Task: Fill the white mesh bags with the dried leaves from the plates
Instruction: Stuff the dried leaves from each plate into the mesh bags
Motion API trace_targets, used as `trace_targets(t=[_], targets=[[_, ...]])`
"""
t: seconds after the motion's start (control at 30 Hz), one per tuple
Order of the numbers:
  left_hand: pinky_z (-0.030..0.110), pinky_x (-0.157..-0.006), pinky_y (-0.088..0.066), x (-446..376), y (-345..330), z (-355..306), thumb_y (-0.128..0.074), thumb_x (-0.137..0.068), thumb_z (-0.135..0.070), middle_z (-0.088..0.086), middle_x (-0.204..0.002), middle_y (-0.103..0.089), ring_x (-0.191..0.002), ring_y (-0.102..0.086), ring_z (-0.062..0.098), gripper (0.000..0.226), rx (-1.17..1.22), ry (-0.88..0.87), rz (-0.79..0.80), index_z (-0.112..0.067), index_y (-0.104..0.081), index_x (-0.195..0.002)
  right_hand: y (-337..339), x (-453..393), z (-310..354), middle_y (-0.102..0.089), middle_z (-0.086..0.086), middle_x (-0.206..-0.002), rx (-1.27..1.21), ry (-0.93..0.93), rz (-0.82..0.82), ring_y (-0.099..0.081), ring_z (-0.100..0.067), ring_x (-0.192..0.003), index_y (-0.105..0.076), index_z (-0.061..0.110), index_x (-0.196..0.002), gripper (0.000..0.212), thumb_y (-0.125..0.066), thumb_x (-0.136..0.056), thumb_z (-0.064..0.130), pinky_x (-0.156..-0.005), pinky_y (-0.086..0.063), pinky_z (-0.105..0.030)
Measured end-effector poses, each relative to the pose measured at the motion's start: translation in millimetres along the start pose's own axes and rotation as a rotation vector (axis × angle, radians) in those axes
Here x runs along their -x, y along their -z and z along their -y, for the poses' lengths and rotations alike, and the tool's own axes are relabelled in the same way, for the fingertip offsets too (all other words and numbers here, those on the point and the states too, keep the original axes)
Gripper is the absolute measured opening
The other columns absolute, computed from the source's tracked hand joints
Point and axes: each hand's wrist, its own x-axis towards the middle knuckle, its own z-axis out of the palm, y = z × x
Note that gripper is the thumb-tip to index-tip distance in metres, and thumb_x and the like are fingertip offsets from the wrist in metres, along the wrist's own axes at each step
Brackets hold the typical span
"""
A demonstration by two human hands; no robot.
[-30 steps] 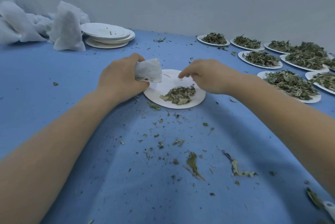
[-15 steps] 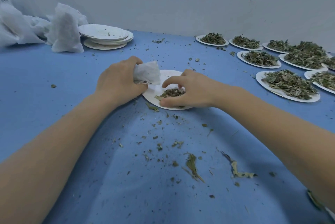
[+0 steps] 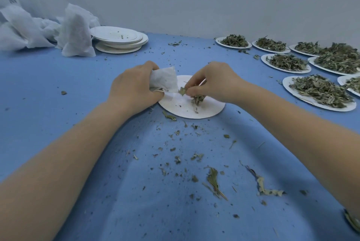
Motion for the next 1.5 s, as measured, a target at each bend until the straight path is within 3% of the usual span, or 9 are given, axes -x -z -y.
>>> trace_targets(t=[0.4,0.57,0.7,0.9,0.97,1.07,1.17,1.27,1.5], targets=[[0.03,-0.065,-0.03,1.7,-1.8,-11.7,-0.066,-0.071,-0.033,0.004,-0.101,-0.06,-0.088,-0.053,0.028,0.047,-0.095,-0.039,-0.051,-0.017,-0.051,-0.112,9.0,-12.1,23.7,-0.066,0.006,-0.083,0.275,0.222,-0.152,-0.051,-0.005,-0.069,-0.075,0.022,-0.095,0.015,-0.063,-0.086,0.019,-0.061,-0.036,-0.003],[0.032,-0.065,-0.038,-0.4,-0.2,-15.0,-0.066,-0.071,-0.036,-0.001,-0.092,-0.059,-0.084,-0.052,0.022,0.035,0.072,0.007,-0.042,-0.017,-0.053,-0.097,6.1,-11.1,27.0,-0.06,0.027,-0.058,-0.162,0.167,-0.216,-0.058,0.007,-0.063,-0.076,0.028,-0.086,0.009,-0.075,-0.077,0.024,-0.06,-0.04,-0.003],[0.035,-0.066,-0.044,-0.5,0.5,-18.4,-0.069,-0.072,-0.036,-0.002,-0.084,-0.058,-0.081,-0.053,0.023,0.034,0.146,-0.013,-0.064,-0.014,-0.056,-0.095,8.5,-16.4,27.4,-0.073,0.008,-0.08,-0.326,0.098,-0.18,-0.067,-0.005,-0.075,-0.075,0.028,-0.084,0.01,-0.078,-0.075,0.024,-0.073,-0.056,-0.025],[0.029,-0.062,-0.041,-0.4,2.2,-20.7,-0.072,-0.07,-0.036,-0.01,-0.074,-0.055,-0.075,-0.051,0.016,0.03,0.28,0.06,-0.117,-0.023,-0.057,-0.093,4.7,-19.9,24.2,-0.069,0.009,-0.071,-0.375,0.041,-0.198,-0.06,-0.002,-0.064,-0.075,0.023,-0.084,0.005,-0.072,-0.082,0.026,-0.057,-0.046,-0.014],[0.029,-0.06,-0.04,0.3,1.2,-21.9,-0.072,-0.069,-0.034,-0.011,-0.071,-0.054,-0.073,-0.05,0.017,0.028,0.262,0.05,-0.109,-0.023,-0.055,-0.088,4.3,-19.0,23.0,-0.068,-0.005,-0.071,-0.348,0.048,-0.115,-0.055,-0.008,-0.059,-0.075,0.016,-0.089,0.017,-0.06,-0.09,0.024,-0.052,-0.037,-0.015],[0.029,-0.059,-0.036,1.0,0.8,-21.4,-0.071,-0.07,-0.033,-0.009,-0.07,-0.052,-0.073,-0.049,0.019,0.028,0.215,0.034,-0.099,-0.023,-0.053,-0.088,8.5,-20.8,19.1,-0.057,-0.031,-0.111,-0.45,0.034,0.078,-0.053,-0.027,-0.08,-0.059,-0.012,-0.109,0.031,-0.047,-0.093,0.012,-0.073,-0.042,-0.028],[0.03,-0.063,-0.04,0.4,0.6,-19.4,-0.07,-0.071,-0.032,-0.006,-0.078,-0.056,-0.077,-0.051,0.019,0.03,0.205,0.042,-0.085,-0.022,-0.057,-0.096,16.2,-20.6,14.0,-0.055,-0.023,-0.127,-0.667,0.018,0.323,-0.058,-0.022,-0.106,-0.052,-0.014,-0.12,0.036,-0.038,-0.09,0.0,-0.09,-0.047,-0.029],[0.032,-0.065,-0.044,0.4,-0.3,-19.9,-0.07,-0.072,-0.032,-0.006,-0.081,-0.059,-0.079,-0.053,0.019,0.03,0.208,0.051,-0.068,-0.023,-0.057,-0.098,17.9,-17.2,5.4,-0.064,-0.004,-0.122,-0.558,0.17,0.45,-0.058,-0.012,-0.115,-0.059,0.008,-0.121,0.045,-0.044,-0.085,-0.013,-0.091,-0.048,-0.018],[0.034,-0.068,-0.047,1.4,1.6,-20.9,-0.072,-0.072,-0.034,-0.006,-0.084,-0.061,-0.08,-0.055,0.018,0.033,0.206,0.001,-0.054,-0.024,-0.059,-0.102,14.2,-14.9,-4.8,-0.074,0.011,-0.088,-0.526,0.185,0.09,-0.068,0.0,-0.084,-0.072,0.021,-0.099,0.024,-0.066,-0.084,0.003,-0.073,-0.05,-0.009]])
